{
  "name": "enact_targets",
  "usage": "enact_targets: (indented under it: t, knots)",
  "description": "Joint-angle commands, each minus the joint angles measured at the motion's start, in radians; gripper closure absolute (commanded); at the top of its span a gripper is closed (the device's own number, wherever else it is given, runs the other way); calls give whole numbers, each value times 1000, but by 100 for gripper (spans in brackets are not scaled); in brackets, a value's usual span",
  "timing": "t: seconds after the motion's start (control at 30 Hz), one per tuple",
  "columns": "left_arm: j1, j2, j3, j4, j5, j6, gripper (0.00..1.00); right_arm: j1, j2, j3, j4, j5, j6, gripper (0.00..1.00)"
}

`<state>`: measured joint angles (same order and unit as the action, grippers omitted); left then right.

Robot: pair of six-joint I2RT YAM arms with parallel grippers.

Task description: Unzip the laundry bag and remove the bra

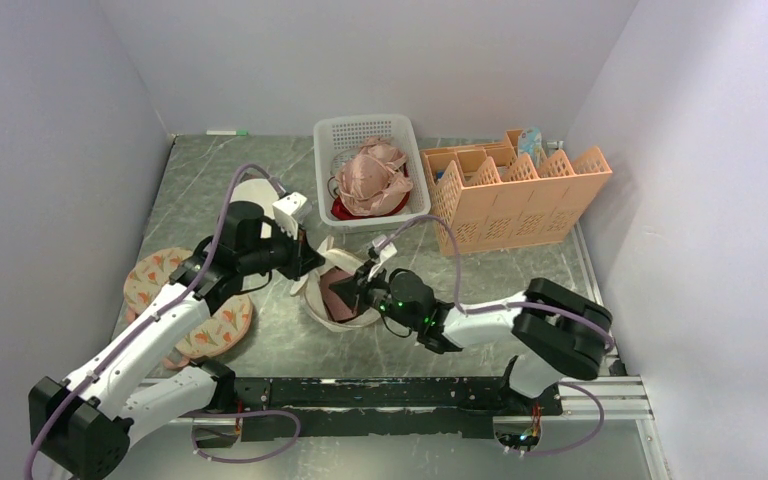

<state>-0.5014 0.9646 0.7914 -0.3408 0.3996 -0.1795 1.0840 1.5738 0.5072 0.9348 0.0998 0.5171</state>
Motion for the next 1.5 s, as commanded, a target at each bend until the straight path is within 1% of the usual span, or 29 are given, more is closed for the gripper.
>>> enact_targets:
  t: [0.0, 0.13, 0.23, 0.27, 0.4, 0.47, 0.57, 0.67, 0.73, 0.8, 0.83, 0.87, 0.9, 0.97, 1.07, 1.13, 1.2, 1.23, 1.3, 1.37, 1.47]
  knots:
    - [-5, 29, 14, 23, 2, 20, 93, -2, -86, -5, -63, 94, -59, 100]
    - [-14, 46, 15, 18, -7, 18, 93, -4, -142, -19, -103, 110, -69, 100]
    - [-21, 49, 14, 19, -2, 20, 93, -4, -167, -47, -69, 104, -69, 100]
    - [-22, 51, 13, 22, 0, 20, 93, -4, -167, -45, -65, 105, -74, 100]
    - [-21, 70, 21, 17, 14, 22, 93, -3, -135, 9, -140, 84, -115, 100]
    - [-21, 70, 20, 18, 18, 21, 93, -3, -87, 21, -128, 98, -126, 97]
    - [-22, 67, 21, 17, 21, 20, 93, -3, -34, 51, -143, 163, -121, 91]
    - [-22, 60, 22, 15, 25, 21, 93, 0, 19, 60, -69, 196, -166, 84]
    - [-22, 52, 17, 21, 28, 20, 93, 3, 55, 87, -59, 212, -237, 80]
    - [-23, 49, 18, 23, 26, 20, 93, 18, 85, 143, -104, 212, -372, 75]
    - [-23, 51, 19, 20, 25, 19, 93, 41, 91, 178, -153, 260, -448, 72]
    - [-24, 50, 20, 17, 25, 19, 93, 62, 88, 179, -169, 328, -515, 67]
    - [-24, 47, 18, 17, 21, 19, 93, 74, 73, 156, -143, 357, -571, 62]
    - [-26, 44, 15, 20, 12, 16, 93, 76, 26, 104, -107, 323, -633, 57]
    - [-26, 56, 27, 5, 3, 21, 93, 75, 14, 63, -65, 264, -788, 55]
    - [-26, 56, 23, 3, 6, 20, 93, 76, 70, 34, 42, 265, -959, 53]
    - [-26, 55, 21, 12, 15, 18, 93, 76, 104, 13, 126, 256, -1038, 52]
    - [-26, 59, 22, 14, 18, 19, 93, 77, 115, -4, 170, 216, -1092, 51]
    - [-26, 67, 27, 6, 22, 22, 93, 76, 163, -55, 337, 171, -1200, 51]
    - [-26, 72, 29, -1, 24, 22, 93, 76, 233, -63, 472, 213, -1283, 48]
    - [-28, 62, 23, 5, 12, 19, 93, 77, 320, -37, 555, 251, -1356, 48]
